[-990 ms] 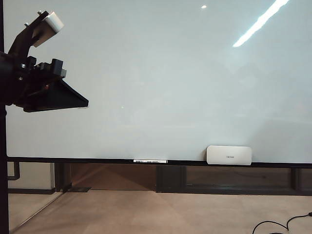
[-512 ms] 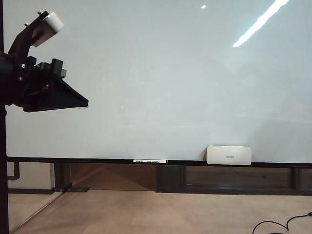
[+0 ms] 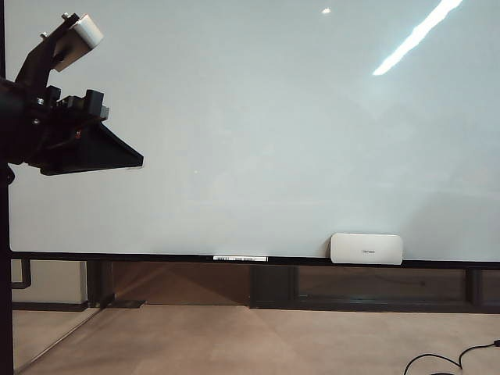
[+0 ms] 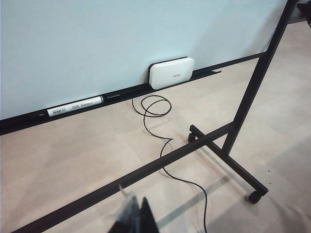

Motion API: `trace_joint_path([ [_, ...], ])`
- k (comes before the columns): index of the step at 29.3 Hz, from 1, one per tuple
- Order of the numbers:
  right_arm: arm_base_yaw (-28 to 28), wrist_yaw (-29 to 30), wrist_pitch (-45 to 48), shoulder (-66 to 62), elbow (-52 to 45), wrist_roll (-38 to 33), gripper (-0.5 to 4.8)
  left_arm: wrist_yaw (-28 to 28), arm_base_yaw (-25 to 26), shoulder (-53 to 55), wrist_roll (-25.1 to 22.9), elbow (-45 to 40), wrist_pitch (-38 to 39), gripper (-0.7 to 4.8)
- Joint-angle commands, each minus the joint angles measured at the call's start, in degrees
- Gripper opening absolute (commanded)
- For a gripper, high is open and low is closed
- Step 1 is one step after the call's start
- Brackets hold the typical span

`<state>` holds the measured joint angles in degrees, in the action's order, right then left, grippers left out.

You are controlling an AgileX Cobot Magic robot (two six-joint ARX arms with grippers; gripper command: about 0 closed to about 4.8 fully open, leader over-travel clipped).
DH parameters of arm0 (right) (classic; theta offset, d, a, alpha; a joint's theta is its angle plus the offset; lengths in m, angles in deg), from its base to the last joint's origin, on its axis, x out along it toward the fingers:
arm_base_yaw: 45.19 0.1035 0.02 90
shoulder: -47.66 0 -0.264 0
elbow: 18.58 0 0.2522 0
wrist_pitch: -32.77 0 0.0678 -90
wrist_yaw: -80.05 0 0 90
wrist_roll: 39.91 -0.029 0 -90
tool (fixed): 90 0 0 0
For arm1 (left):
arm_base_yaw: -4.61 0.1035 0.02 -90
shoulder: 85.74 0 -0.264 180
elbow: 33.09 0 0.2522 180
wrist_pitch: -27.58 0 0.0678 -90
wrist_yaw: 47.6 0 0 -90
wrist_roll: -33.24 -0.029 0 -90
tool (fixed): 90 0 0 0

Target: Reach to the right to find the marker pen, pick it up, and write the number 16 on the whiteboard.

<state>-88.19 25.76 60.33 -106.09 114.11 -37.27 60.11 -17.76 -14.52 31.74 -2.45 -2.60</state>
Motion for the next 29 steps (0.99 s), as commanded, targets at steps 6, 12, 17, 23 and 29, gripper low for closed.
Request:
trace_joint_path([
  [6,0.02,-0.2,0.98,0.26,0.39,0.42,2.64,-0.17,-0.04,-0.15,0.04,0.26,-0.68,-0.06],
  [12,0.24,-0.2,1.38,0.26,0.39,0.42,2.63,-0.15,-0.04,-0.15,0.0,0.26,-0.48,-0.06],
  [17,0.61,-0.17,1.38,0.26,0.39,0.42,2.63,-0.17,-0.04,-0.13,0.0,0.26,0.15,-0.06],
  [23,1.05,-0.22,1.44,0.26,0.39,0.42,2.59,-0.15,-0.04,-0.13,0.0,0.26,0.17,-0.06],
  [29,1.27,-2.58,1.81,0.26,0.39,0.42,2.51,-0.15,-0.07,-0.15,0.02,0.26,0.2,-0.06],
])
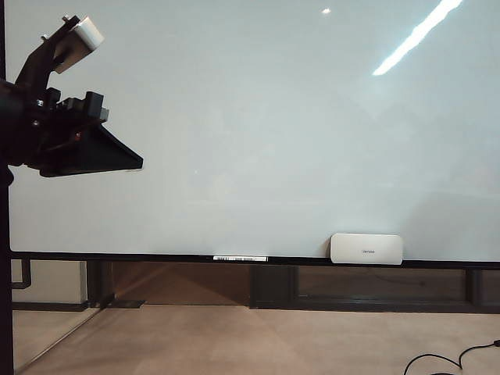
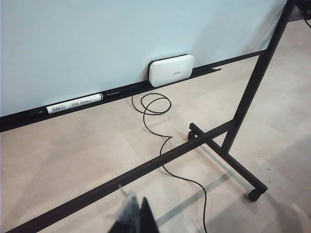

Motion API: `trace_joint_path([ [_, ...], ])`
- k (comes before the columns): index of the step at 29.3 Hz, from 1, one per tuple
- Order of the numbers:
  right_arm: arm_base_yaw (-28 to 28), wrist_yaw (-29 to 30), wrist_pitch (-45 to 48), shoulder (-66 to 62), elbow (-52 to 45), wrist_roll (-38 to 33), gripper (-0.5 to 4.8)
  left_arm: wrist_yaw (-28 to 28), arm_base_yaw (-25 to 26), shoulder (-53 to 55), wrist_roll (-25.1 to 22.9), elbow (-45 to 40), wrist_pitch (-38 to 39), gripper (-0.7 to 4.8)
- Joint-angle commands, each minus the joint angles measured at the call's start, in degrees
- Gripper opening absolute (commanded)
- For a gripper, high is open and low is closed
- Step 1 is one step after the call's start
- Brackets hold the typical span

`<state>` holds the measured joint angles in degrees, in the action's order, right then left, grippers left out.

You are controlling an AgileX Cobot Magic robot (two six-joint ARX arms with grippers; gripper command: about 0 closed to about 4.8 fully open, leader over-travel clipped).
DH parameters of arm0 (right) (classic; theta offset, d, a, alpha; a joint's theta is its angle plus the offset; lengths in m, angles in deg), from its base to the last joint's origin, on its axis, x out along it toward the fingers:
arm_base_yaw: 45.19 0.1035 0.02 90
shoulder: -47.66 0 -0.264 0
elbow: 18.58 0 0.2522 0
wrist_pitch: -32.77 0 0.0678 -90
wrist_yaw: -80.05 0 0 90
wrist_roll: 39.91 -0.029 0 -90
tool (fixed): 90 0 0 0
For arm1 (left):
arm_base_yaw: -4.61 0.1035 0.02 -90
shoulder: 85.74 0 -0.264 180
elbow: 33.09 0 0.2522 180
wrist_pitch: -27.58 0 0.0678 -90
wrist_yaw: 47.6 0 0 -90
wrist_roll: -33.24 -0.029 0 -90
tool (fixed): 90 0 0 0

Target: Reach to the right to find the marker pen, pick it up, and write the number 16 on the whiteboard.

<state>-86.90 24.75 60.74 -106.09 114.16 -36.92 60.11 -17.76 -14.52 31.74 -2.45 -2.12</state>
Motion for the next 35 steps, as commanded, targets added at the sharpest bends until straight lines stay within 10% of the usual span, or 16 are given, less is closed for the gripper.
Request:
trace_joint_path([
  [1,-0.02,-1.57,1.53,0.26,0.35,0.09,2.36,-0.15,-0.07,-0.15,0.0,0.26,-0.28,-0.06],
  [6,-0.02,-1.57,1.88,0.26,0.35,0.09,2.1,-0.15,-0.07,-0.15,0.02,0.26,-0.28,-0.06],
  [15,-0.02,-1.6,1.81,0.26,0.35,0.07,0.01,-0.15,-0.04,-0.13,0.02,0.26,-0.28,-0.06],
  [35,-1.07,-7.06,-2.91,6.71,0.33,-4.04,-0.05,0.11,-0.09,-0.24,2.1,0.33,-0.35,-0.06],
])
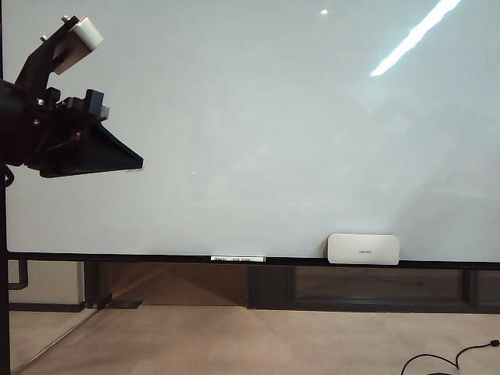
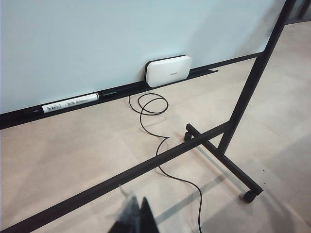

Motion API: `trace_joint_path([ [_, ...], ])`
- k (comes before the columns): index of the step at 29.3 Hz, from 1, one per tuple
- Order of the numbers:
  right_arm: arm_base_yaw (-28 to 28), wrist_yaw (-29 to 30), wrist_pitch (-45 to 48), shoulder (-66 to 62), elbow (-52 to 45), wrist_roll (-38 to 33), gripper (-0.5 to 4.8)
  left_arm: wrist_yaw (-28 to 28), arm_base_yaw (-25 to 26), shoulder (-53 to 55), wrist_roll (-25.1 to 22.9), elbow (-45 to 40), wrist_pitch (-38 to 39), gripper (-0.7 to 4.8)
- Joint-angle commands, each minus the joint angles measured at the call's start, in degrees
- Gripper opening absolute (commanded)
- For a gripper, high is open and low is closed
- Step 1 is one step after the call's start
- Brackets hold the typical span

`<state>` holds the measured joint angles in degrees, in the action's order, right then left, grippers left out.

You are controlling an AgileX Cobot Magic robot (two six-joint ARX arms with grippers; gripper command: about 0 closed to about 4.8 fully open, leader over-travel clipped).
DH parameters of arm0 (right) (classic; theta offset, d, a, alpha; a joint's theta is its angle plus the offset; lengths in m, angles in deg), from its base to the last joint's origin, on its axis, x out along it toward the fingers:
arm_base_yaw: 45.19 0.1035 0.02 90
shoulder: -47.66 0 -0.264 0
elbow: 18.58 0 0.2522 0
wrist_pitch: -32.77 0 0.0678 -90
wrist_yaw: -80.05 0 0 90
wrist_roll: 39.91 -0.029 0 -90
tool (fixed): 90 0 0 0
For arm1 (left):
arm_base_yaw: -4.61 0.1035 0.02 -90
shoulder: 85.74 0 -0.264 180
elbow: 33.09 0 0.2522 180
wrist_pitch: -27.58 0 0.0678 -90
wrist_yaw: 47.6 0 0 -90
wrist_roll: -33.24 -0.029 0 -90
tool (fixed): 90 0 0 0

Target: Reach to the right to find the marker pen, pick it up, and write the number 16 on the whiteboard.

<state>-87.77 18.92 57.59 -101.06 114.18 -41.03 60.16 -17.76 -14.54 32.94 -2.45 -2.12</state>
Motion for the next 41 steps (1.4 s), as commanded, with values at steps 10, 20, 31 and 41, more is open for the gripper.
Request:
trace_joint_path([
  [10,-0.61,-7.72,-19.98,12.44,0.31,3.08,-0.05,0.46,-0.09,-1.27,0.9,0.31,-0.24,-0.06],
  [20,-0.55,-9.9,-37.99,20.0,0.31,3.08,-0.05,2.21,-0.09,-3.17,0.94,0.31,0.24,-0.06],
  [31,-0.02,-9.77,-56.08,27.21,0.31,2.29,-0.05,3.06,-0.07,-10.03,0.7,0.28,7.41,-0.06],
  [41,3.21,-9.18,-68.32,33.68,0.31,-1.27,-0.05,2.84,-0.07,-21.2,2.75,0.31,13.03,-0.06],
])
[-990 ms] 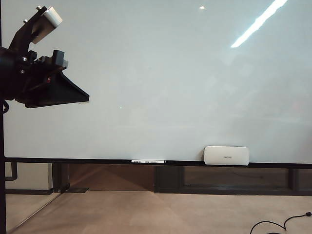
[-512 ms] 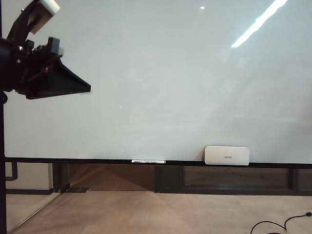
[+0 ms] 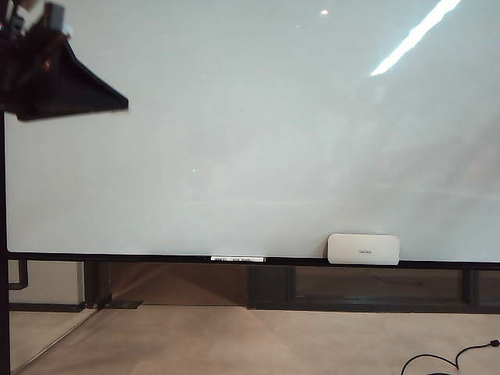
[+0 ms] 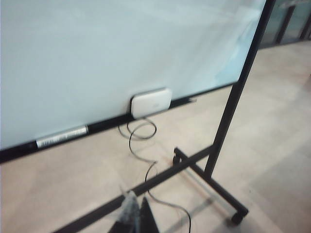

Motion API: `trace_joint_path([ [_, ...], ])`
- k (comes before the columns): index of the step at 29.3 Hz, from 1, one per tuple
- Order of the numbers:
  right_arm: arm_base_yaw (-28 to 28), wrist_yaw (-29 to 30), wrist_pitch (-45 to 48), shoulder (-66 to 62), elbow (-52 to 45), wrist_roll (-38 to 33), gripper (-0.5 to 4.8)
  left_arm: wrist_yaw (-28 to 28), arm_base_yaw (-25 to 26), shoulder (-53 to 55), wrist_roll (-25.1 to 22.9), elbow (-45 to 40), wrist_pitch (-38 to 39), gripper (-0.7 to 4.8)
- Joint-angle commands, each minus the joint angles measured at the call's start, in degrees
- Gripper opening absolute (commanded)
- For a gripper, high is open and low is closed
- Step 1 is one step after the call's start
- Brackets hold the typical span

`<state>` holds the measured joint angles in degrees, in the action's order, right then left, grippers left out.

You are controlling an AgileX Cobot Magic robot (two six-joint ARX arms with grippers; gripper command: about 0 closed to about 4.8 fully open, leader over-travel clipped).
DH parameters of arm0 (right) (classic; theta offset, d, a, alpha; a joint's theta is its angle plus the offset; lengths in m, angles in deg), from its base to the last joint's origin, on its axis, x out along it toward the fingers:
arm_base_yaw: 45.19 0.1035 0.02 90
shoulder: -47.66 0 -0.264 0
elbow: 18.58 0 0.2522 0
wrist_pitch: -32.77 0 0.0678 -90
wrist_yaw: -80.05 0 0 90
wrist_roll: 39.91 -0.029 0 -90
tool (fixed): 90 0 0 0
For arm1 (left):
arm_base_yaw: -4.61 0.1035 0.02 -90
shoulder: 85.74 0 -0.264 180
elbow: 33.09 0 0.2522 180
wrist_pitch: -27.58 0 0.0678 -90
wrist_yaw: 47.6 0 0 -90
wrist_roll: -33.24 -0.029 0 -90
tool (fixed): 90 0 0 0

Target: Reach to the right to find the marker pen, pick it up, and write the number 16 on the whiteboard.

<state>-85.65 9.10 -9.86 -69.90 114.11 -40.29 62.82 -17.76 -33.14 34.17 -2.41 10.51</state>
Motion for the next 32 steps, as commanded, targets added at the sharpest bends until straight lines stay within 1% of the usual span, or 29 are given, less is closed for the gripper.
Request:
trace_joint_path([
  [1,2.05,0.61,-1.25,3.48,0.37,-2.6,-0.05,0.17,-0.09,-3.45,2.58,0.26,0.35,-0.06],
  [3,2.49,0.85,-2.27,4.96,0.37,-3.39,-0.05,0.17,-0.07,-5.42,5.03,0.26,0.37,-0.06],
  [5,5.14,1.29,-3.26,7.19,0.39,-3.72,-0.05,0.33,-0.13,-7.3,6.45,0.26,0.39,-0.06],
  [6,5.31,1.77,-3.8,7.82,0.39,-3.8,-0.05,0.31,-0.13,-8.2,7.06,0.26,0.57,-0.06],
  [9,8.46,2.32,-5.6,10.62,0.39,-4.11,-0.05,0.15,-0.09,-10.84,6.97,0.31,1.66,-0.06],
  [11,9.4,3.54,-7.1,12.09,0.37,-4.11,-0.05,-0.7,0.02,-12.61,6.64,0.31,2.91,-0.06],
  [13,12.61,4.15,-8.98,14.14,0.37,-4.02,-0.05,-1.49,-0.04,-14.6,6.51,0.46,4.63,-0.06],
  [15,13.99,4.33,-10.84,15.67,0.37,-3.65,-0.05,-1.66,-0.02,-16.28,6.43,0.94,7.13,-0.06],
  [20,20.09,4.2,-13.9,19.8,0.37,-3.72,-0.05,-2.49,-0.04,-19.78,6.32,2.25,12.28,-0.06],
  [25,28.63,3.76,-16.28,23.5,0.37,-4.11,-0.05,-3.3,-0.04,-22.91,6.51,3.8,15.8,-0.06],
  [29,36.63,3.52,-16.92,25.49,0.37,-3.93,-0.05,-3.82,-0.04,-24.9,6.38,5.07,18.14,-0.06],
  [32,42.75,2.58,-15.82,25.94,0.37,-1.16,-0.05,-3.91,-0.04,-25.59,6.32,5.68,18.97,-0.06],
])
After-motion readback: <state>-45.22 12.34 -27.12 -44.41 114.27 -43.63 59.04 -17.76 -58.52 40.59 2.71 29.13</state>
